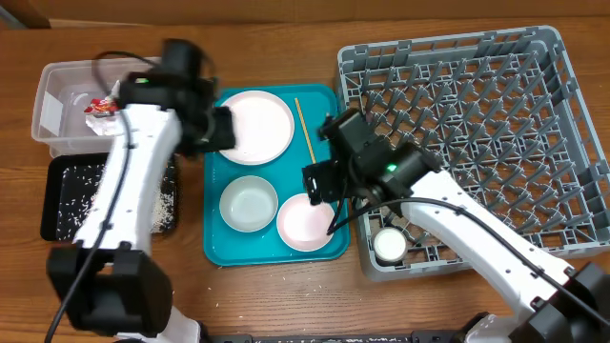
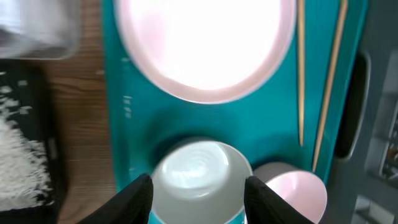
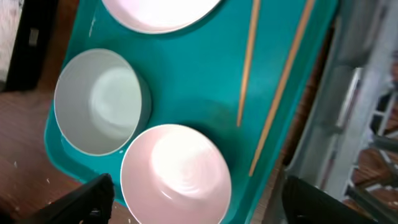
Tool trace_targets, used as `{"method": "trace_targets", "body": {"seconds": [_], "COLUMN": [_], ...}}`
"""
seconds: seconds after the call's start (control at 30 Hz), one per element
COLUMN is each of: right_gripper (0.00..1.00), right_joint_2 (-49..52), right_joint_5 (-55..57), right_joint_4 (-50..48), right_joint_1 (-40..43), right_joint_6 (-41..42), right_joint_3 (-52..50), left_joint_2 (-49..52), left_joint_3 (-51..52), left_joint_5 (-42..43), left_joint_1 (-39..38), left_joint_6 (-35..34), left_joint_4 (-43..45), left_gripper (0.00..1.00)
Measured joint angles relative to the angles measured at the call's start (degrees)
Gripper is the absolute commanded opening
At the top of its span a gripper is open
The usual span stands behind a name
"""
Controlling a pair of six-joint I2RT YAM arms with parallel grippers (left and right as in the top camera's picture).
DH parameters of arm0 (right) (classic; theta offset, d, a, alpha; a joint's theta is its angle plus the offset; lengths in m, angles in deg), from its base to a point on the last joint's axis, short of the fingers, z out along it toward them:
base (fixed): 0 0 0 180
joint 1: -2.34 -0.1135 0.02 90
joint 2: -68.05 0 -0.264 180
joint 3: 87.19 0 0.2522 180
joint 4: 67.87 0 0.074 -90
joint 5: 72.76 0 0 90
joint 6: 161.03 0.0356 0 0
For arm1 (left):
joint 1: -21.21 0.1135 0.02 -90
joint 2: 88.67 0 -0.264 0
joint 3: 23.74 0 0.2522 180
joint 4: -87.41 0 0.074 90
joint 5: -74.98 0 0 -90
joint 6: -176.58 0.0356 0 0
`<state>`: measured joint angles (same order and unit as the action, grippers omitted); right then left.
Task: Sort waste into correct bins and load items into the dishwasher
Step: 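Grasp the pink bowl rim with the right gripper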
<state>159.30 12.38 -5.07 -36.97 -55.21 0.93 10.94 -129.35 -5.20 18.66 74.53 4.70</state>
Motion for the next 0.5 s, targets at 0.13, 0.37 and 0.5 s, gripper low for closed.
{"method": "trace_targets", "body": {"seconds": [0.13,0.37,0.5], "right_gripper": [0.71,0.55,0.54], "right_joint_2": [3.04,12.48,13.84], "right_joint_5": [-1.31,-2.62,-2.67], "right_joint_4": [-1.2,-0.85,-0.44], "right_joint_1": [-1.4,-2.14,-2.14], "right_joint_6": [-5.86,-9.38,-9.84], "right_joint_3": [0.0,0.0,0.0], "left_joint_2": [-0.04,-0.04,-0.07], "left_joint_3": [-0.02,-0.02,-0.02], "left_joint_5": [1.46,2.19,2.38], "left_joint_1": [3.45,4.52,4.52], "left_joint_6": [0.0,0.0,0.0], "left_joint_4": [1.01,1.46,1.46], "left_gripper": [0.53,0.59,0.63]}}
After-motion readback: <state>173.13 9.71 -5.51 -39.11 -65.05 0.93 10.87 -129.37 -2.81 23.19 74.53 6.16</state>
